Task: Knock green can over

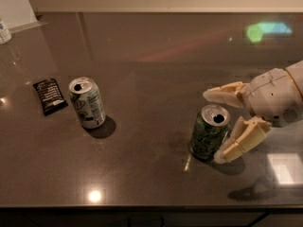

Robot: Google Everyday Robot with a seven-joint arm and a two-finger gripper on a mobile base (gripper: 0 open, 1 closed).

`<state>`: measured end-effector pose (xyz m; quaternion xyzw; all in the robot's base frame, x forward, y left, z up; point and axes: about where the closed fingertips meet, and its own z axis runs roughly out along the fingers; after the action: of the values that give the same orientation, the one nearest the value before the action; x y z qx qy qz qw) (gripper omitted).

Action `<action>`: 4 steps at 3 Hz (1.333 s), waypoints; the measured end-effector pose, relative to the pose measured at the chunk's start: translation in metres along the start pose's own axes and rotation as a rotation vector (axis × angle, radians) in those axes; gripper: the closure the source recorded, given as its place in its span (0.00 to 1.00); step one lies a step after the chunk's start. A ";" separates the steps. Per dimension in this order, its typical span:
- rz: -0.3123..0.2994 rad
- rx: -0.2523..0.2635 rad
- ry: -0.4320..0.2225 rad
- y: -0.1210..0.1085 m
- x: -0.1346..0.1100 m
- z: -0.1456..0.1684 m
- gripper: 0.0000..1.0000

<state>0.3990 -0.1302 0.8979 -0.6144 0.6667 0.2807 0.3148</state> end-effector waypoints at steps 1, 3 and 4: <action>-0.001 0.008 -0.034 0.000 -0.002 -0.001 0.41; 0.055 0.073 0.024 -0.017 -0.013 -0.022 0.88; 0.091 0.135 0.233 -0.051 -0.017 -0.051 1.00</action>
Offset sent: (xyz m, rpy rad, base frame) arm 0.0035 -0.0070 0.0128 0.0815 0.0184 -0.0590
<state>0.4463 -0.1628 0.9447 -0.5896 0.7432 0.1758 0.2628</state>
